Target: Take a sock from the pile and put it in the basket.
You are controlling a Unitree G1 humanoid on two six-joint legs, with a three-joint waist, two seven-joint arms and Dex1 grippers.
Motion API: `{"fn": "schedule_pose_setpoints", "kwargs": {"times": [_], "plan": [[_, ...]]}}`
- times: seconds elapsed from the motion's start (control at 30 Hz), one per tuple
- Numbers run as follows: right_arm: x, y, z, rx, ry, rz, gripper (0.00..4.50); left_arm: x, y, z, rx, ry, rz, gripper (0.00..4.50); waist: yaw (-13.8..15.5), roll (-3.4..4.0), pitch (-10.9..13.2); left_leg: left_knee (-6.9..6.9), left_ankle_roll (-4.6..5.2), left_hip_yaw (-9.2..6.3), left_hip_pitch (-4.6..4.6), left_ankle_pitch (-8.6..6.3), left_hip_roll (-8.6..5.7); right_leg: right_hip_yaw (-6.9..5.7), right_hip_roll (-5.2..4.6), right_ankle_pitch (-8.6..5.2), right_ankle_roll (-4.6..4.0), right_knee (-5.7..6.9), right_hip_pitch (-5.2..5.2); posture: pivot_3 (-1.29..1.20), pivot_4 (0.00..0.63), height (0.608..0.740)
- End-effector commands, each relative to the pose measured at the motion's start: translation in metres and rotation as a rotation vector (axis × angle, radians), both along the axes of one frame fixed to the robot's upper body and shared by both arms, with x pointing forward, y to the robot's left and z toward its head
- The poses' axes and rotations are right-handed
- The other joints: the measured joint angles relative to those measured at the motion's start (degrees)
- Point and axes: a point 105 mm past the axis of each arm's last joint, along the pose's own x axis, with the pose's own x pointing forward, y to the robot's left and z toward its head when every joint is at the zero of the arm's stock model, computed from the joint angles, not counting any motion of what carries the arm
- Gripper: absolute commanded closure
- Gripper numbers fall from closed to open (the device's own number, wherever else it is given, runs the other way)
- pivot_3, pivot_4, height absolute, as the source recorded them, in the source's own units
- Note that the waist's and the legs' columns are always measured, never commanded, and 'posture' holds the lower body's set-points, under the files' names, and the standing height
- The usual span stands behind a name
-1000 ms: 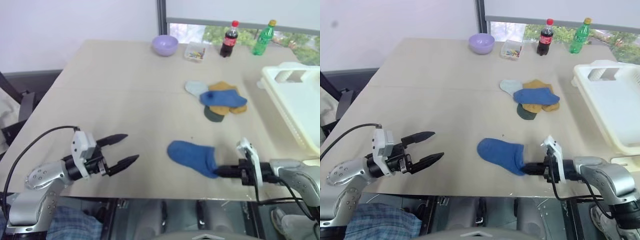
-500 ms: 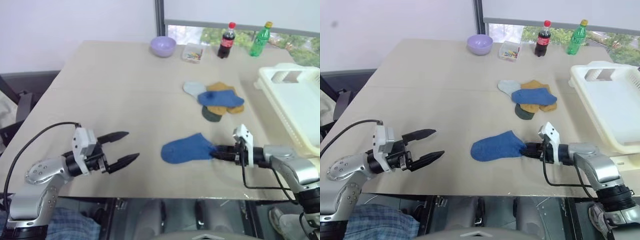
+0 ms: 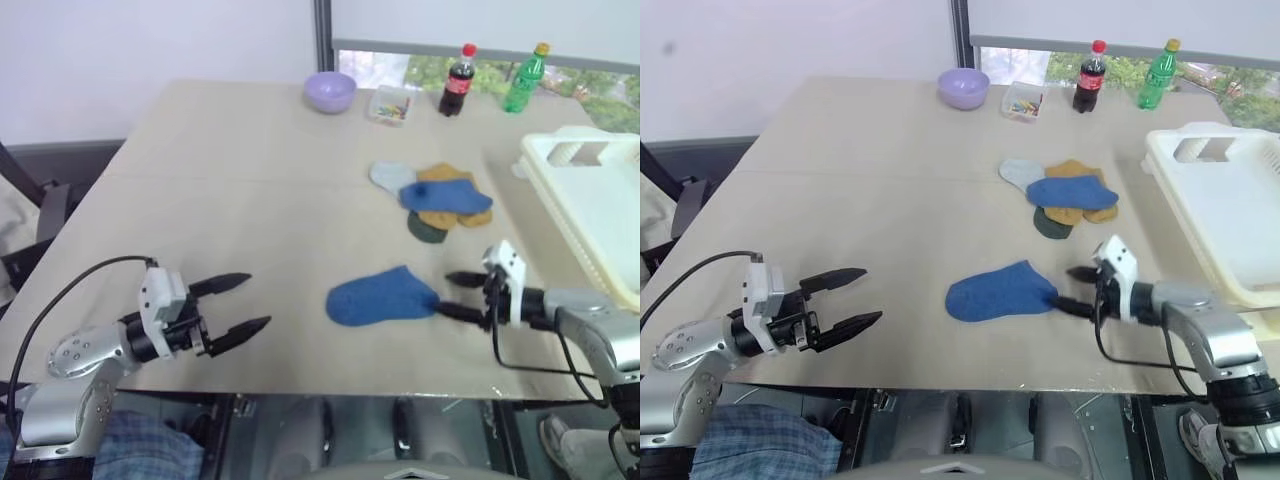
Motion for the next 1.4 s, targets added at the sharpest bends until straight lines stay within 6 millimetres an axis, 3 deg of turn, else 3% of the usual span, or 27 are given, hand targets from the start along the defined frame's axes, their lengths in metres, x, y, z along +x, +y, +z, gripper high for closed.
{"fn": "schedule_pose_setpoints", "kwargs": {"times": [0.03,0.2,0.47,0.73,1.2,1.3,1.4], "plan": [[0.024,-0.007,0.024,0.056,-0.113,-0.121,0.14,0.002,-0.002,0.004,0.003,-0.040,-0.021,0.00,-0.18,-0.01,0.00,-0.03,0.10,0.01,-0.03,0.05,0.01,-0.03,0.02,0.00,0.00,0.00,-0.04,0.00,0.150,0.730],[0.065,-0.027,0.037,0.134,-0.175,-0.394,0.14,0.004,-0.002,0.001,0.001,-0.044,-0.029,0.00,-0.19,0.03,0.03,-0.17,0.08,0.23,-0.13,0.04,0.11,-0.08,0.50,0.01,0.01,0.01,-0.19,0.00,0.150,0.730],[0.107,-0.057,0.046,0.326,-0.139,-0.743,0.14,0.005,-0.006,0.001,0.002,-0.046,-0.038,0.00,-0.42,0.10,0.07,-0.17,0.08,0.37,-0.08,0.04,0.17,-0.03,0.55,0.02,0.04,0.06,-0.18,0.00,0.150,0.730],[0.125,-0.061,0.048,0.496,-0.064,-0.828,0.14,0.007,-0.011,0.005,0.002,-0.054,-0.044,0.00,-0.54,0.21,0.14,-0.18,0.08,0.43,-0.06,0.04,0.17,0.03,0.56,0.05,0.08,0.09,-0.19,0.00,0.150,0.730],[0.129,-0.047,0.047,0.385,-0.117,-0.760,0.14,0.008,-0.016,0.007,-0.002,-0.061,-0.036,0.00,-0.62,0.30,0.19,-0.19,0.08,0.44,-0.06,0.04,0.18,0.04,0.56,0.05,0.09,0.10,-0.19,0.00,0.150,0.730],[0.127,-0.042,0.048,0.375,-0.132,-0.723,0.95,0.008,-0.017,0.008,-0.002,-0.060,-0.036,0.00,-0.63,0.31,0.20,-0.19,0.08,0.45,-0.06,0.04,0.18,0.05,0.56,0.05,0.09,0.10,-0.19,0.00,0.150,0.730],[0.127,-0.039,0.048,0.365,-0.133,-0.709,2.13,0.008,-0.019,0.008,0.001,-0.058,-0.037,0.00,-0.63,0.31,0.20,-0.19,0.08,0.45,-0.06,0.04,0.18,0.05,0.56,0.06,0.10,0.11,-0.19,0.00,0.150,0.730]]}}
